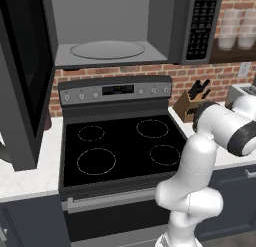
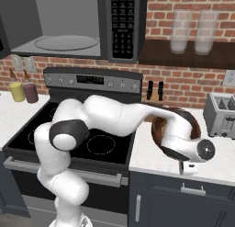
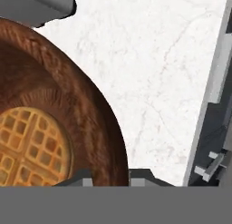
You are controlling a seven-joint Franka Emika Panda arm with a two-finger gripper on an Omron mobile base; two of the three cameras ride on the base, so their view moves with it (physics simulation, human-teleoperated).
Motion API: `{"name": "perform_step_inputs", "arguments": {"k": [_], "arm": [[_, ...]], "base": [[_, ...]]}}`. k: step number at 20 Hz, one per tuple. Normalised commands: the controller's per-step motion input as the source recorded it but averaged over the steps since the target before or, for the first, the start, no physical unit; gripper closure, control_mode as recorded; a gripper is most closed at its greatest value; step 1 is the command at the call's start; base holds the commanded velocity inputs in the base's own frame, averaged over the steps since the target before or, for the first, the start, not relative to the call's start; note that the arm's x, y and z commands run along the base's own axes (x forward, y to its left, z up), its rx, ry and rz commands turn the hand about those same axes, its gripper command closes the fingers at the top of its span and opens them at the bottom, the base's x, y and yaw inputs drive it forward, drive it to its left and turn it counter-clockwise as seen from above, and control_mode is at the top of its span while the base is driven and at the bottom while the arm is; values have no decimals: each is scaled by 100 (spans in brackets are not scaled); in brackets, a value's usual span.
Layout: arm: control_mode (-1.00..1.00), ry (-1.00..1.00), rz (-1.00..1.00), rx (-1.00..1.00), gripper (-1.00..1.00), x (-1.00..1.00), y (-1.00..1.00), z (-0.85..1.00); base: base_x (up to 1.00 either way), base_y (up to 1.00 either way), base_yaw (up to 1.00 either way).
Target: Open the microwave, place the bowl with waffle inside the microwave, then close the microwave door and turn it on.
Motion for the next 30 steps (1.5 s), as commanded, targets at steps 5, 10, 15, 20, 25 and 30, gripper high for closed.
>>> {"name": "perform_step_inputs", "arguments": {"k": [5, 10, 15, 20, 25, 30], "arm": [[-100, -30, 15, -28, 100, -25, 98, 84], [-100, -1, 20, -36, 100, -8, 100, 94], [-100, 4, 15, -26, 100, -16, 88, 100], [-100, 0, 13, -19, 100, -37, 69, 100], [-100, 1, 6, -15, 100, -10, 68, 94], [-100, 7, 0, -12, 100, 0, 67, 89]], "base": [[0, 0, 0], [0, 0, 0], [0, 0, 0], [0, 0, 0], [0, 0, 0], [0, 0, 0]]}}
